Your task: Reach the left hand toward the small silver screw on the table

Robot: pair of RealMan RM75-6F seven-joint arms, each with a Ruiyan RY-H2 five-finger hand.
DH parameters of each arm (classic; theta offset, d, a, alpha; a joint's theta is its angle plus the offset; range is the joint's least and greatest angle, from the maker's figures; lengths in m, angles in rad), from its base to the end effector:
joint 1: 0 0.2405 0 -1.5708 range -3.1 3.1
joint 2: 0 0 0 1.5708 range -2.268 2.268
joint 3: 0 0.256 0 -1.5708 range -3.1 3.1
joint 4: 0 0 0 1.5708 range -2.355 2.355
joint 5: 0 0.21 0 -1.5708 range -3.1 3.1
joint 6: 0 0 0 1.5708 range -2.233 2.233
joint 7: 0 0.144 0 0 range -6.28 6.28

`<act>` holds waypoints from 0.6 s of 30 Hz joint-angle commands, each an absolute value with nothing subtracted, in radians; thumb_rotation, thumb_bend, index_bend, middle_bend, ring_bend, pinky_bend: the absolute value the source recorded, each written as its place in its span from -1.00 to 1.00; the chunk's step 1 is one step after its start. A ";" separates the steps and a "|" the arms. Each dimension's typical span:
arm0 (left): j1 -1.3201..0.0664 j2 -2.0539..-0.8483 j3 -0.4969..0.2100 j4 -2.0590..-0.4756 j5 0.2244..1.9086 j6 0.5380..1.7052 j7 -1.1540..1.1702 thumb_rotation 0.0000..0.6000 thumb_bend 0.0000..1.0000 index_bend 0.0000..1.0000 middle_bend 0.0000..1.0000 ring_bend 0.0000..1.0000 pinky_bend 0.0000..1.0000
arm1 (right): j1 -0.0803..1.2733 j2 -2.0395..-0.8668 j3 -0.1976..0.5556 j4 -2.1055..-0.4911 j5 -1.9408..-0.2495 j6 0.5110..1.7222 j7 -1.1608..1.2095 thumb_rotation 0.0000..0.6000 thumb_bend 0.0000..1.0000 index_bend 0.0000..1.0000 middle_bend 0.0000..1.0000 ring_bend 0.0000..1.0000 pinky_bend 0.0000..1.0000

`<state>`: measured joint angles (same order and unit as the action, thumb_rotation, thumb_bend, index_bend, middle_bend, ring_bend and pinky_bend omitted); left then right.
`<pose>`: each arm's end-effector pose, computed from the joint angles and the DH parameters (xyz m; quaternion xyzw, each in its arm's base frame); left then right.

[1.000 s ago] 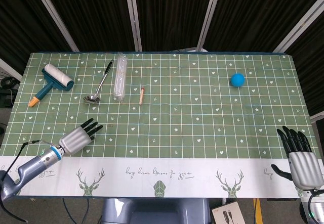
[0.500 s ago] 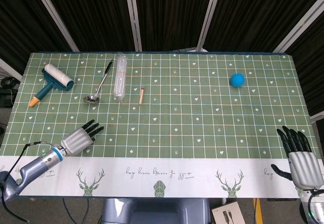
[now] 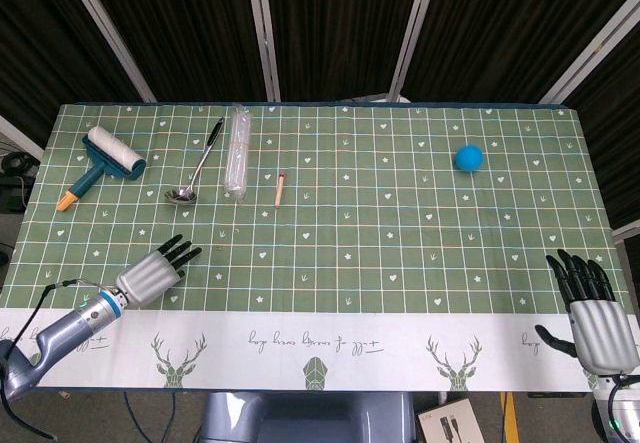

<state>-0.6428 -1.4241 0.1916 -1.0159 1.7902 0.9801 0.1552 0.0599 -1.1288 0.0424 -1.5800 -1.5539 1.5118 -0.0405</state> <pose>-0.2998 0.3057 0.0222 -0.9135 -0.0883 -0.1547 0.3658 -0.3128 -0.1719 0.1584 0.6125 -0.3590 0.3789 0.5936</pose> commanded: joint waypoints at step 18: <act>-0.645 -1.326 0.136 -1.157 1.751 1.058 0.188 1.00 -0.19 0.18 -1.00 -1.00 -1.00 | 0.061 -1.132 0.044 -1.580 -1.553 1.512 -0.045 1.00 -0.90 -1.00 -1.00 -1.00 -0.91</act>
